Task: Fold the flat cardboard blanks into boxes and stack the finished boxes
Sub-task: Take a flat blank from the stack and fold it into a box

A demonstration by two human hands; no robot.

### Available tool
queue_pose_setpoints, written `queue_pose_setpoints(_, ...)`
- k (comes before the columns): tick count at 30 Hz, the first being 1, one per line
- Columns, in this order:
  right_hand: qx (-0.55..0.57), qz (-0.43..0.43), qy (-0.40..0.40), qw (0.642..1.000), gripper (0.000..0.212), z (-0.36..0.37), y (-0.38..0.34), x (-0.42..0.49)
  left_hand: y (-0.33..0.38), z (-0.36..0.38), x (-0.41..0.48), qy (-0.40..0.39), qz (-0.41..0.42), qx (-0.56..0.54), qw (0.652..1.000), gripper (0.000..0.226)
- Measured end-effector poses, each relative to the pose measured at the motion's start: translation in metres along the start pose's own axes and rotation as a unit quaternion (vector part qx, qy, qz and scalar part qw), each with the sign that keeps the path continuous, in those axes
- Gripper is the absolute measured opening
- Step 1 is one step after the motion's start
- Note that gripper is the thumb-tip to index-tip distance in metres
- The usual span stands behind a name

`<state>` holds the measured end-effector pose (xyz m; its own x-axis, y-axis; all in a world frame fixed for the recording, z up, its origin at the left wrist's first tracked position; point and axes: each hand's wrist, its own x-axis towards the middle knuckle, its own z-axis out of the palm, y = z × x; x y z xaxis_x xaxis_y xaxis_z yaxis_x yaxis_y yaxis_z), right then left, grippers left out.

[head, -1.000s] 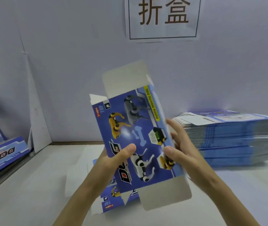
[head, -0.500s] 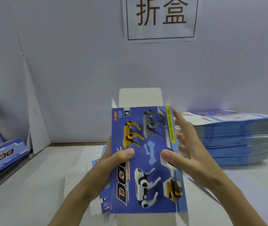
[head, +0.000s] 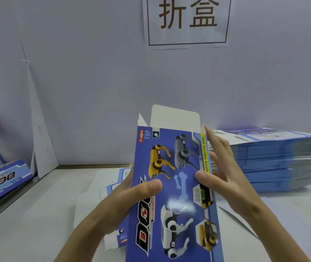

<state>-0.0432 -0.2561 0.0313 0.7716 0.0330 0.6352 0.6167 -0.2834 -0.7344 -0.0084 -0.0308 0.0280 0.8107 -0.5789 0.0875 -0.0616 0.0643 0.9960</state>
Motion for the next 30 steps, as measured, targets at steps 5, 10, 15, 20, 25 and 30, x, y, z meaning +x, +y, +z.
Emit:
queue_pose_setpoints(5, 0.06, -0.055, 0.034, 0.996, 0.073, 0.001, -0.008, -0.001, 0.002, 0.017, 0.01, 0.052, 0.047, 0.005, 0.998, 0.099)
queue_pose_setpoints(10, -0.003, -0.082, 0.002, 0.997, 0.088, -0.001, -0.012, -0.002, 0.008, 0.008, 0.001, 0.014, 0.053, 0.004, 0.998, 0.113)
queue_pose_setpoints(15, 0.032, -0.074, 0.018, 0.997, 0.048, 0.002, -0.013, -0.002, 0.003, 0.004, -0.004, -0.002, 0.04, 0.0, 0.999, 0.12)
queue_pose_setpoints(20, 0.058, -0.08, 0.005, 0.995, 0.04, 0.006, -0.016, -0.003, 0.002, 0.003, -0.002, 0.008, 0.049, -0.013, 0.999, 0.123)
queue_pose_setpoints(25, 0.066, -0.086, 0.025, 0.994, 0.032, 0.007, -0.015, -0.004, 0.001, -0.001, -0.002, -0.003, 0.027, -0.009, 1.0, 0.126)
queue_pose_setpoints(30, 0.084, -0.072, 0.01, 0.994, 0.037, 0.01, -0.02, -0.004, 0.002, -0.001, 0.002, 0.04, 0.077, 0.003, 0.996, 0.159)
